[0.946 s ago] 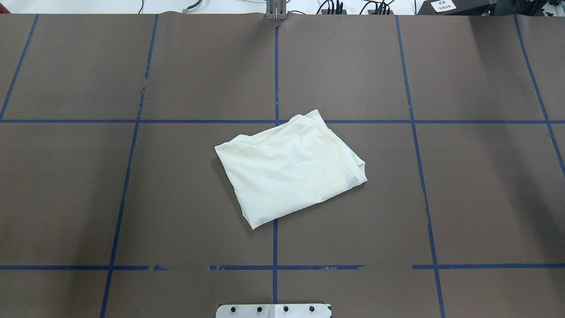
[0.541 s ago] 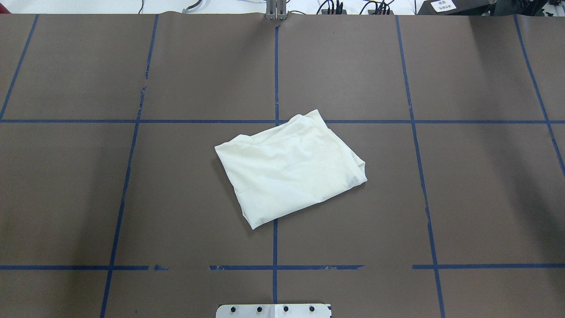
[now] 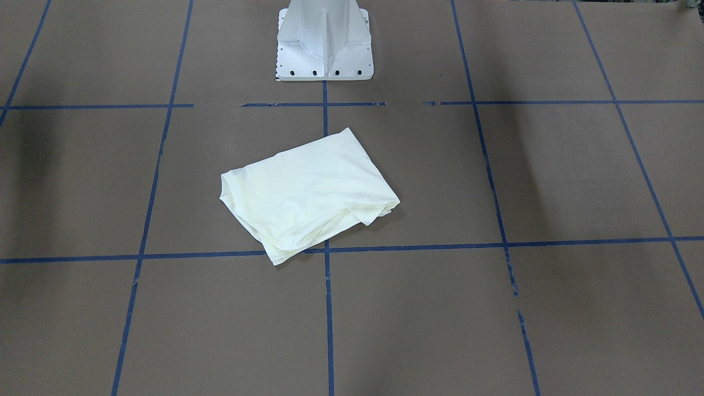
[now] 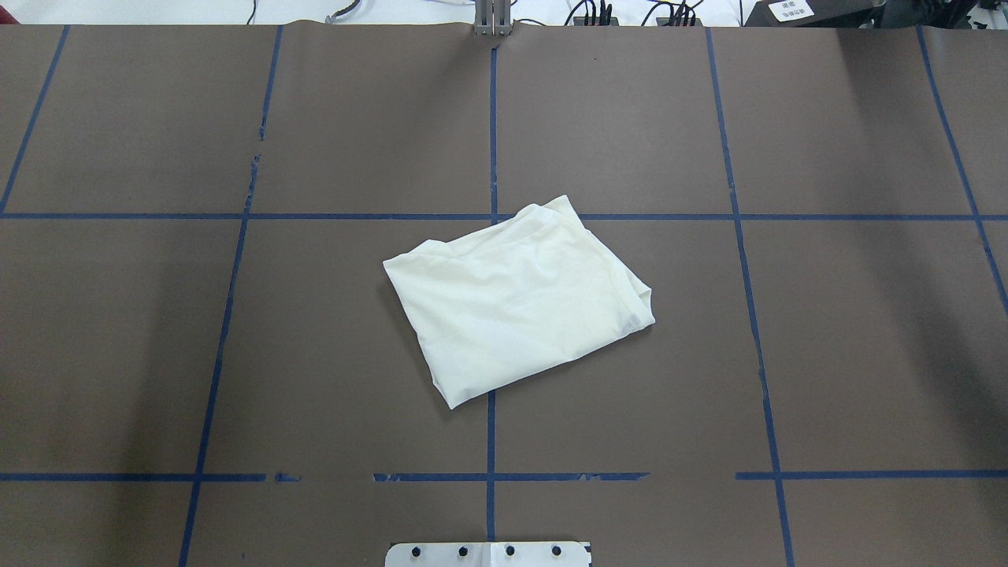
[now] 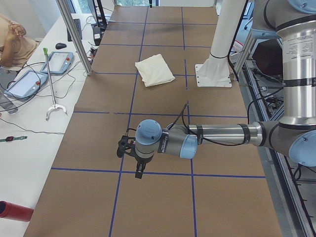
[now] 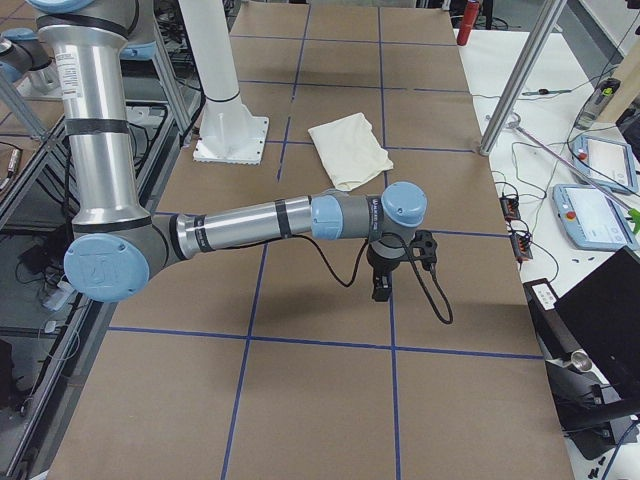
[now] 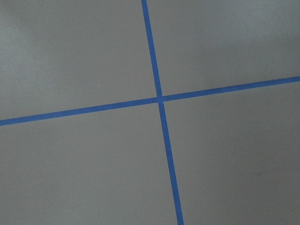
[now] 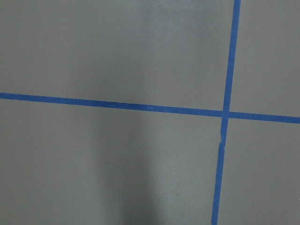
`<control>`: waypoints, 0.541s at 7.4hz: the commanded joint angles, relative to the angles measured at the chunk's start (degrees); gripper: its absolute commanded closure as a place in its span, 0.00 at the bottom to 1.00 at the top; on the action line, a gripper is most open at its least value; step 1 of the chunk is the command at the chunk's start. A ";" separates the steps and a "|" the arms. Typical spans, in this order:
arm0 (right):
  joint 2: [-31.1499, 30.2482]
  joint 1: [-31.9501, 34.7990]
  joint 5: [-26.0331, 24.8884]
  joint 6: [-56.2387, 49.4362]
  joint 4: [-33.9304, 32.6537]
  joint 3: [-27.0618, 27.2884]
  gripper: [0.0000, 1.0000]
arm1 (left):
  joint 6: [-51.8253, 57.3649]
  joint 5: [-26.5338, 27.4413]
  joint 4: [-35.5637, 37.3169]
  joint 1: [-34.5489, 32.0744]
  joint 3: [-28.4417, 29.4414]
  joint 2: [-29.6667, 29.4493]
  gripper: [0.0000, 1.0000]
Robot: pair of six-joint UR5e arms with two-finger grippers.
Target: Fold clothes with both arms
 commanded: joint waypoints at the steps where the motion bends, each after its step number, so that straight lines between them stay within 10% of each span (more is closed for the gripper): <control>1: 0.14 0.96 0.00 0.26 0.04 0.25 0.00 | 0.05 0.01 -0.55 -0.01 0.24 0.25 0.00; 4: -1.96 1.41 -0.26 16.45 14.21 -0.97 0.00 | 0.05 0.01 -0.55 -0.01 0.06 0.43 0.00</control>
